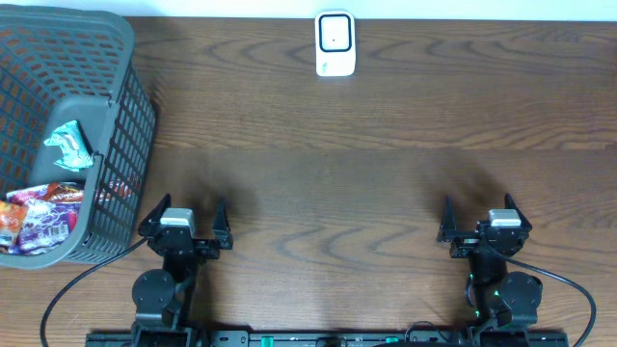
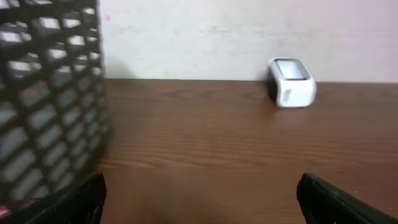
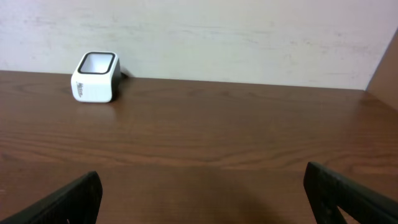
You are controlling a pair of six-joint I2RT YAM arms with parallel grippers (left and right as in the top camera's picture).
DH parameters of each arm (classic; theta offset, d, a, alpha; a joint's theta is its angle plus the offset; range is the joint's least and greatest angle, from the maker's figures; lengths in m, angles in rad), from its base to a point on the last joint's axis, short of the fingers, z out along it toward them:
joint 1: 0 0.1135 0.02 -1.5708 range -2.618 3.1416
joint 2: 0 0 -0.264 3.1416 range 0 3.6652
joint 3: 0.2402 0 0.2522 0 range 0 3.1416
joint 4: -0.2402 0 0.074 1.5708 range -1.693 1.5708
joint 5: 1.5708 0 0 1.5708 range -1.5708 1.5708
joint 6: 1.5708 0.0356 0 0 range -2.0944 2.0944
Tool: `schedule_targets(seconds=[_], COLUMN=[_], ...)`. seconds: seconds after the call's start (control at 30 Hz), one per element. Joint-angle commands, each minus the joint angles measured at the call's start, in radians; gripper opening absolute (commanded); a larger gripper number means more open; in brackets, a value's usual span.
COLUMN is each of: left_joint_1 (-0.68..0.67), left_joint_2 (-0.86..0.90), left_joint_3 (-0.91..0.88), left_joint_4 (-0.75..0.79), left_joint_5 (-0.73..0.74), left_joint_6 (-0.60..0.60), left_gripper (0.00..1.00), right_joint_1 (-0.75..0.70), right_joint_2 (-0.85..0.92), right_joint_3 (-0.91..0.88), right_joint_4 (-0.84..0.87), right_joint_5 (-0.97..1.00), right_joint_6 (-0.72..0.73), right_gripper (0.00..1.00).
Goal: Scan the item barcode
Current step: 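Move the left gripper up and over into the grey basket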
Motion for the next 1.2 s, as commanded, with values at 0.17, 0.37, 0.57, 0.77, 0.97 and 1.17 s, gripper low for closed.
schedule_targets(seconds=[0.17, 0.37, 0.57, 0.77, 0.97, 1.17], left_joint_1=[-0.005, -0.005, -0.005, -0.005, 0.096, 0.403], left_joint_2=[-0.004, 0.036, 0.291, 0.684, 1.056, 1.330], left_joint_3=[-0.011, 0.129, 0.465, 0.985, 1.497, 1.837], left_joint_4=[0.372, 0.437, 0.385, 0.078, -0.263, -0.633], left_joint_5=[0.432, 0.354, 0.300, 0.090, -0.262, -0.061], left_joint_6=[-0.190, -0.303, -0.160, -0.049, 0.027, -0.115], left_gripper=[0.98, 0.98, 0.98, 0.98, 0.98, 0.98], right_joint_1=[-0.006, -0.006, -0.006, -0.006, -0.006, -0.006], right_joint_2=[-0.006, -0.006, -0.006, -0.006, -0.006, -0.006], right_joint_3=[-0.004, -0.004, -0.004, -0.004, -0.004, -0.004], right_joint_4=[-0.001, -0.001, -0.001, -0.001, -0.001, -0.001], right_joint_5=[0.009, 0.009, 0.009, 0.009, 0.009, 0.009], right_joint_6=[-0.013, -0.013, -0.013, -0.013, -0.013, -0.013], right_gripper=[0.99, 0.99, 0.99, 0.99, 0.99, 0.99])
